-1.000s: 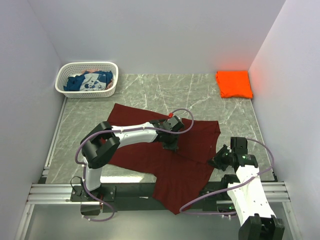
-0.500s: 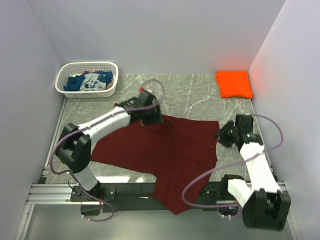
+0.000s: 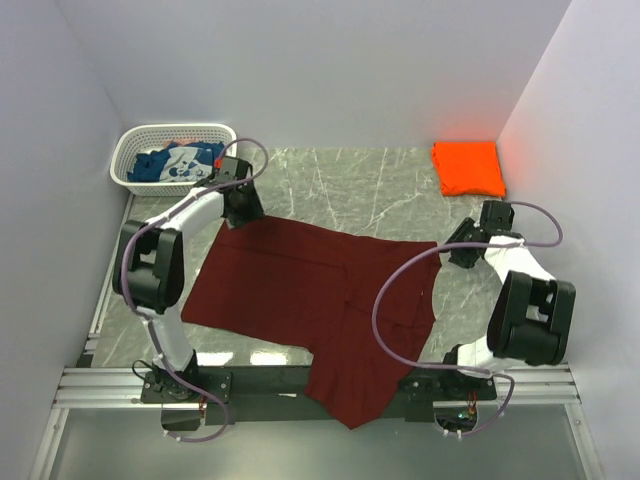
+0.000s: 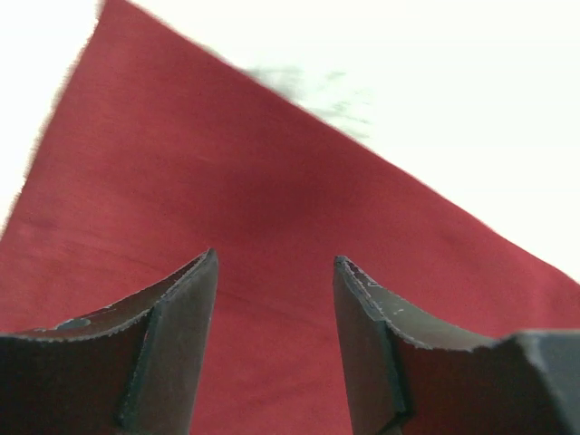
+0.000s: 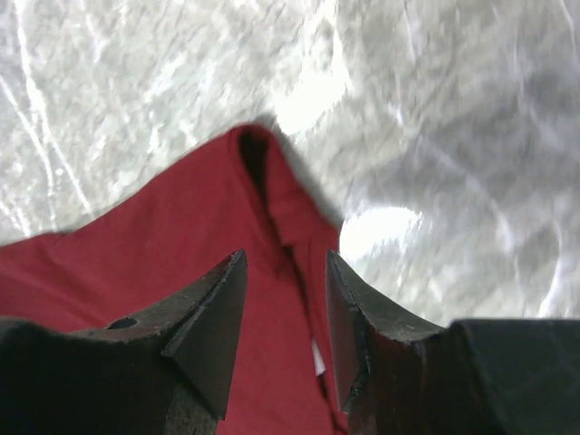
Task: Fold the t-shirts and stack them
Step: Fold the tshirt
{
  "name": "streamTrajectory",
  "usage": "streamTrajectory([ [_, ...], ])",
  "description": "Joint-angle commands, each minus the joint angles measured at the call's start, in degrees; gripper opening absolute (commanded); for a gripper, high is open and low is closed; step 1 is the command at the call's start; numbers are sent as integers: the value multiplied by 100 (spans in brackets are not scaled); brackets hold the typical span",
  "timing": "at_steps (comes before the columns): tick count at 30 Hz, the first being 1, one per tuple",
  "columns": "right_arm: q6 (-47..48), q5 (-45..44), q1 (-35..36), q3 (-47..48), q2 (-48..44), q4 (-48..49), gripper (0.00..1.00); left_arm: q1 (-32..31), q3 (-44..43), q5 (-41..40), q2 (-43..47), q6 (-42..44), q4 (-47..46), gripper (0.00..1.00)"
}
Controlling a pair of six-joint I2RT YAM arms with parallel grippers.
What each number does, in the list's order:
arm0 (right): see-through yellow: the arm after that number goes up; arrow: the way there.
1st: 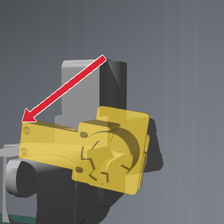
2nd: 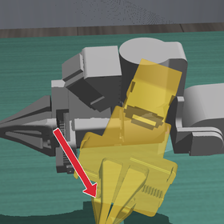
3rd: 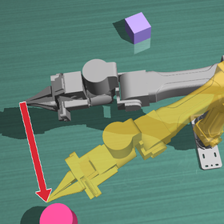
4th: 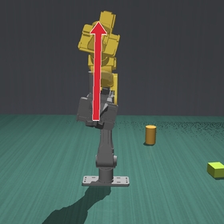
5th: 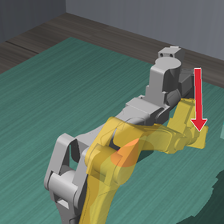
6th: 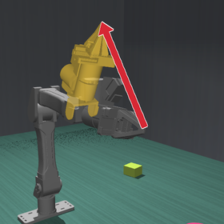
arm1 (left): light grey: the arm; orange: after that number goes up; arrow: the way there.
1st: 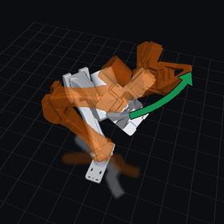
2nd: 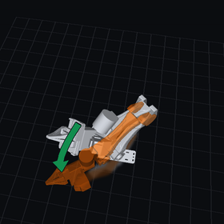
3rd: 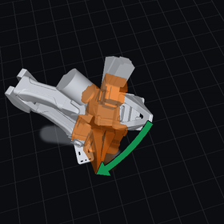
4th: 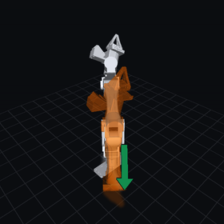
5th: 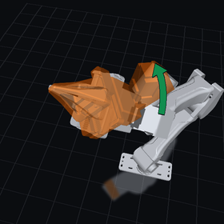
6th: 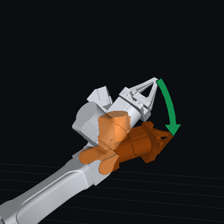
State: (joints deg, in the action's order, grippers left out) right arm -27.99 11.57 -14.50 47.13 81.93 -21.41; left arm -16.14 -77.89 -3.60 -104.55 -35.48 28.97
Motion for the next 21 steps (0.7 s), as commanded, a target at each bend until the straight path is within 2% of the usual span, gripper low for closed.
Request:
streamTrajectory([
  [1, 566, 389, -123, 375, 357, 497, 47, 303, -253, -115, -284, 279, -58, 58],
  [10, 1058, 899, -141, 692, 1219, 726, 48, 630, -280, -255, -882, 358, -94, 55],
  [15, 1199, 838, -132, 823, 1474, 612, 48, 630, -209, -466, -944, 384, -32, 54],
  [21, 1304, 987, -97, 981, 1808, 506, 48, 682, -315, -756, -1085, 323, 381, 49],
])
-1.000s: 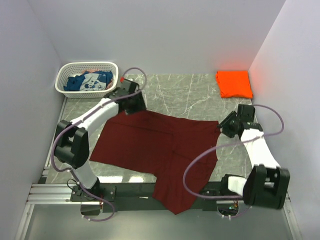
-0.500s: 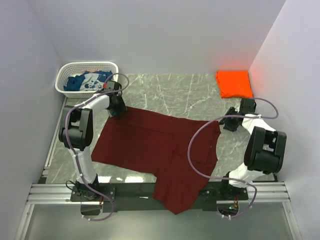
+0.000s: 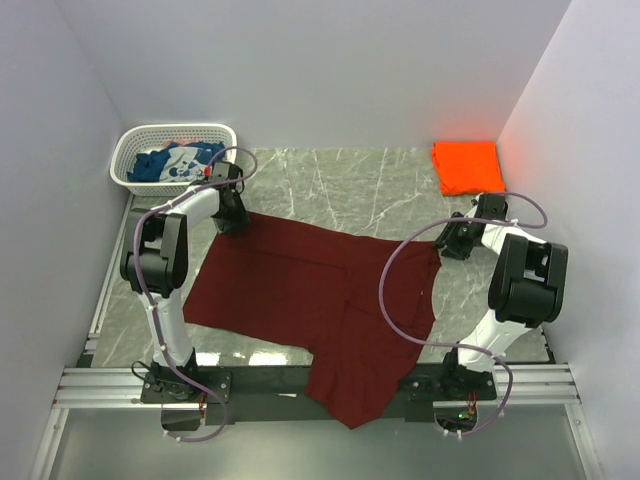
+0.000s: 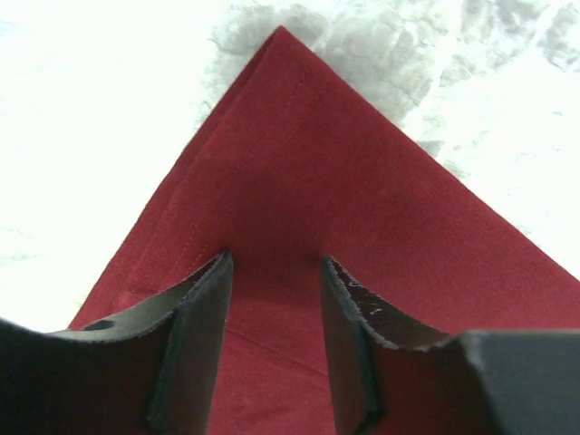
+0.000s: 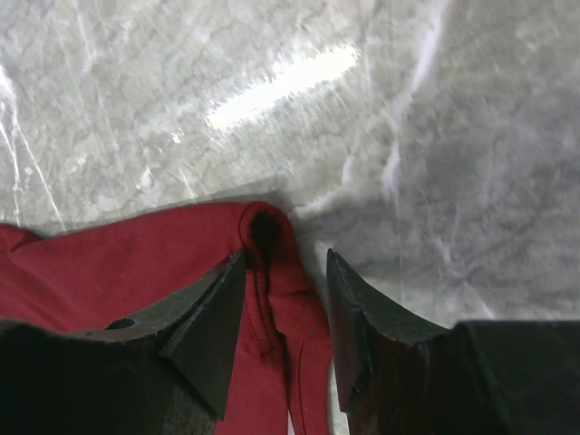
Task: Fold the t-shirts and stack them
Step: Fold the tshirt
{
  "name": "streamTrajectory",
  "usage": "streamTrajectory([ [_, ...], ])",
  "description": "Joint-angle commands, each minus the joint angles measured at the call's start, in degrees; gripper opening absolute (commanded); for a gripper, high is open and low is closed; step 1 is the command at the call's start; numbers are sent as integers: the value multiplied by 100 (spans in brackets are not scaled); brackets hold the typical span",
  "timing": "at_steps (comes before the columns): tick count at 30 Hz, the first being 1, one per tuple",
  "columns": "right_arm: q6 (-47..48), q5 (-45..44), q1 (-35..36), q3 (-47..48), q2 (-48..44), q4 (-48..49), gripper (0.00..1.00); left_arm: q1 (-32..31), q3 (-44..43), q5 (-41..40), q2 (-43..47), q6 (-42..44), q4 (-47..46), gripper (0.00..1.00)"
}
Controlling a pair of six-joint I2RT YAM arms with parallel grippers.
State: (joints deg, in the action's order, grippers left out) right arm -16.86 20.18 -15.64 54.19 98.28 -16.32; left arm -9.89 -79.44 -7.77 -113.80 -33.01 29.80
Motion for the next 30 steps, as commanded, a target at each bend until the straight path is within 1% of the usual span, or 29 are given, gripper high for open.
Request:
streamTrajectory([
  [1, 218, 135, 26, 302, 235, -38, 48, 75, -151, -339, -160, 59, 333, 47],
  [4, 297, 135, 34, 372, 349, -135, 46, 119, -159, -374, -195, 14, 447, 46],
  [7, 341, 257, 26, 451, 490, -223, 42, 163, -186, -409, -231, -12, 535, 46],
  [8, 342, 319, 26, 469, 534, -275, 37, 172, -195, -418, -248, -29, 553, 46],
  [10, 377, 520, 34, 522, 631, -311, 34, 189, -186, -410, -239, -30, 562, 46],
  [18, 438, 706, 96, 610, 728, -504, 33, 198, -221, -374, -248, -30, 579, 45],
  [21, 447, 671, 87, 698, 780, -566, 19, 207, -221, -401, -231, -21, 588, 45],
  [22, 438, 654, 87, 706, 789, -566, 13, 198, -221, -409, -231, -21, 597, 45],
  [23, 430, 627, 105, 733, 789, -557, 3, 207, -221, -418, -231, -29, 606, 45],
  [24, 429, 505, 87, 742, 789, -548, 0, 216, -230, -427, -239, -30, 606, 44],
  [27, 368, 137, 87, 777, 763, -487, 0, 233, -230, -418, -257, -38, 615, 43],
  [30, 324, -241, 87, 926, 780, -416, 0, 277, -230, -235, -266, -117, 580, 43],
])
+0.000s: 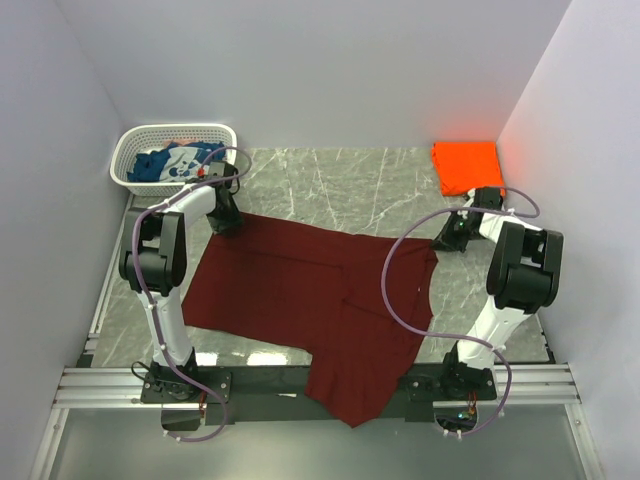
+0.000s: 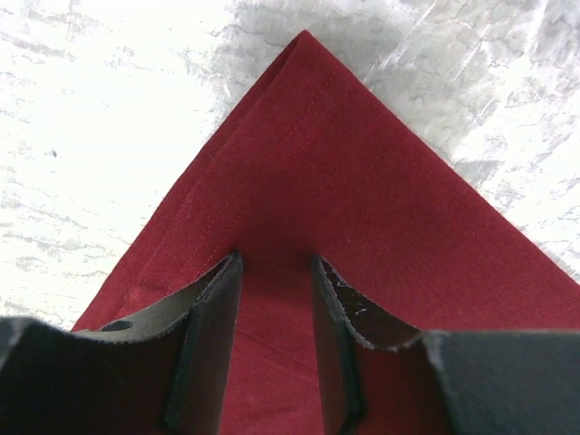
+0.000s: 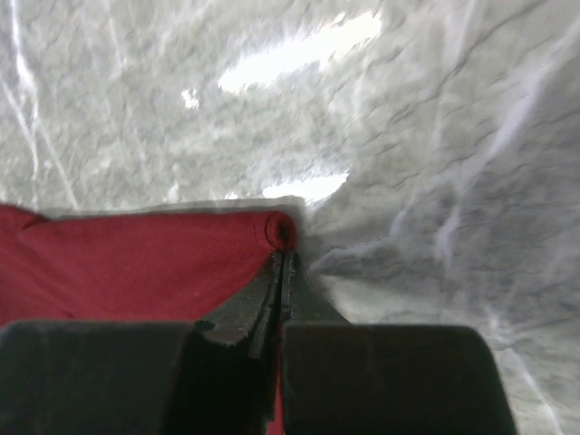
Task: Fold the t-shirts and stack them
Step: Fold the tshirt
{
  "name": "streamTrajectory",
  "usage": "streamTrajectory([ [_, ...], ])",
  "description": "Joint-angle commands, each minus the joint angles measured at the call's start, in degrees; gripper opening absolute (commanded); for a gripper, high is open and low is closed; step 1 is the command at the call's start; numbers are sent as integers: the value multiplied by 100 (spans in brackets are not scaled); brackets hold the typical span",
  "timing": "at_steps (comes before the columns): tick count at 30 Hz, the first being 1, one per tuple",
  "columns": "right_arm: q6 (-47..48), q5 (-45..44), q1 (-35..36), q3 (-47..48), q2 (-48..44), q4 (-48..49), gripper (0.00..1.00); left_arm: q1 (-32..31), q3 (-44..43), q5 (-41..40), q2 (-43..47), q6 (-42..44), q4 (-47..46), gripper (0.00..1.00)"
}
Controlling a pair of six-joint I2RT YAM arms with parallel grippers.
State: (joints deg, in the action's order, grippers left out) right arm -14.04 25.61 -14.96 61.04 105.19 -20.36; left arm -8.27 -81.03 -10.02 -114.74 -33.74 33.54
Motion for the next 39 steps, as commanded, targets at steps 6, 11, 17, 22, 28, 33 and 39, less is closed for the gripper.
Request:
streamTrajectory([
  [6, -11, -1180, 20, 848, 361, -20, 0, 212, -149, 342, -312, -361, 127, 43],
  [11, -11, -1163, 20, 1489, 757, -117, 0, 239, -299, 580, -435, -634, -40, 43],
  [17, 33, -1137, 20, 2332, 1240, -345, 0, 247, -580, 896, -602, -863, -339, 45],
  [22, 59, -1058, 20, 3026, 1619, -477, 0, 247, -703, 958, -620, -968, -480, 45],
  [28, 244, -1075, 81, 3905, 2163, -863, 0, 247, -660, 949, -577, -1065, -638, 46],
  [33, 236, -996, 116, 4416, 2410, -926, 5, 247, -589, 949, -199, -1065, -673, 52],
  [39, 104, -881, 178, 5146, 2384, -1313, 33, 239, -458, 651, 529, -969, -498, 65],
])
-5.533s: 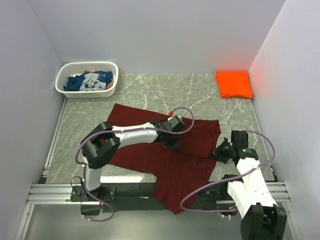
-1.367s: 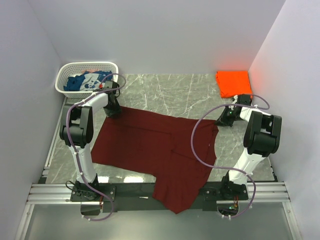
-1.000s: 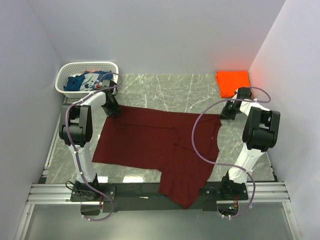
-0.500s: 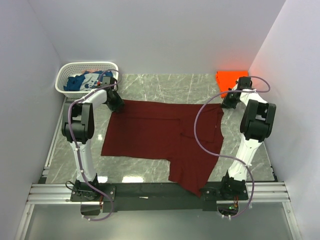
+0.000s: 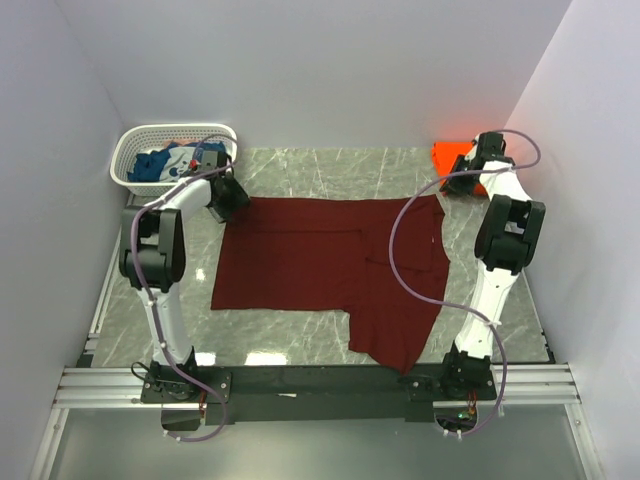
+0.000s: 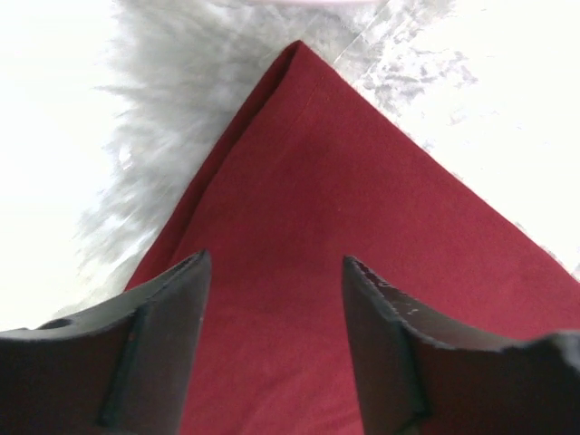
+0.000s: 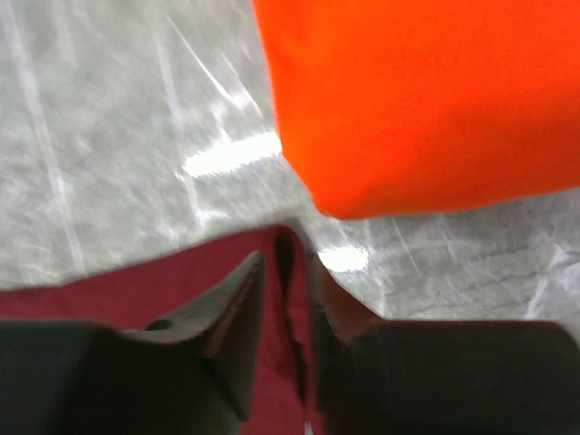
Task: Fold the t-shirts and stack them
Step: Fold the tshirt
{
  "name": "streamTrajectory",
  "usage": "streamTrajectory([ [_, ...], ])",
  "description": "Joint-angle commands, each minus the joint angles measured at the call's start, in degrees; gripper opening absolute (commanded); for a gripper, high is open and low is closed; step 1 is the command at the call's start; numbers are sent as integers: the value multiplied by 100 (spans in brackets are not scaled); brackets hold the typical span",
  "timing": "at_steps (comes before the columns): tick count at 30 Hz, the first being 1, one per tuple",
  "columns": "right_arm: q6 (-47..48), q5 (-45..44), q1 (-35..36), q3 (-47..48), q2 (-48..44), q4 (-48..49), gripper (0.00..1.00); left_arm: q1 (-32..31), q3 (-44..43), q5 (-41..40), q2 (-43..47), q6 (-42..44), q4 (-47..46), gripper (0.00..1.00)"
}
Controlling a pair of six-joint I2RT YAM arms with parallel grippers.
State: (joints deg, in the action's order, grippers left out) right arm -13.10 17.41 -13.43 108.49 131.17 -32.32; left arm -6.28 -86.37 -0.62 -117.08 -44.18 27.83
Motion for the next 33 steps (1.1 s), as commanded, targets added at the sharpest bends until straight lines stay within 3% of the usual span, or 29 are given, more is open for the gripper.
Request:
streamTrajectory([
  [1, -25, -149, 86, 306, -302, -134, 36, 48, 146, -350, 896, 85, 99, 67],
  [4, -201, -571, 174, -115, -803, -134, 47, 40, 567, -666, 1467, 191, 248, 75],
  [13, -1062, -1931, 912, -2679, -3235, -494, 57, 40, 2421, -1238, 3418, 235, 1073, 88],
  [16, -1194, -2276, 1228, -3584, -4008, -574, 59, 48, 3072, -1204, 4016, 95, 1268, 86],
  [21, -1449, -2102, 1580, -4940, -5302, -355, 60, 40, 4056, -1080, 4772, -265, 1365, 79],
  [26, -1537, -2119, 1932, -5864, -6515, -433, 60, 31, 4645, -852, 4905, -389, 1295, 74],
  [33, -1546, -2013, 1932, -6673, -7667, -539, 59, -189, 4726, -869, 4774, -696, 1347, 68],
])
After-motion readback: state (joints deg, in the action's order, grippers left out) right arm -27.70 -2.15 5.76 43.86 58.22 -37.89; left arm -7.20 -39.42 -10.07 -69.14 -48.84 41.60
